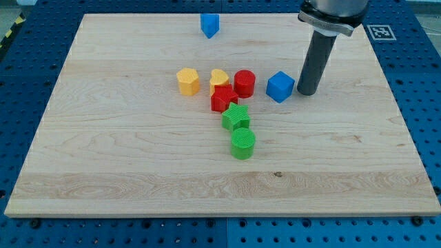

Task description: Push the blue triangle left to the yellow hexagon

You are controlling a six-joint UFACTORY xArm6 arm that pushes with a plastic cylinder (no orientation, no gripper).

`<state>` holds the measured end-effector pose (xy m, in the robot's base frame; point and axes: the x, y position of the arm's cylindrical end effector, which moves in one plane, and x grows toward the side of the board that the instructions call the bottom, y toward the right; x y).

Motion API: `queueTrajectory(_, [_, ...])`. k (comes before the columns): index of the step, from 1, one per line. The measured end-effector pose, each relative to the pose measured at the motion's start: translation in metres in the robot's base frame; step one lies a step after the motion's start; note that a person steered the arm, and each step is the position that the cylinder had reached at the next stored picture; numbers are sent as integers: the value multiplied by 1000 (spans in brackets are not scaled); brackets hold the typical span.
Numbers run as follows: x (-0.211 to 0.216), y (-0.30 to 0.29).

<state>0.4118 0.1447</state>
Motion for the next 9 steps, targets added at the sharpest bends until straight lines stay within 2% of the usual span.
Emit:
queueTrajectory(4, [-8,-15])
queueTrajectory(5, [-19,7])
queueTrajectory(9, [-118,4])
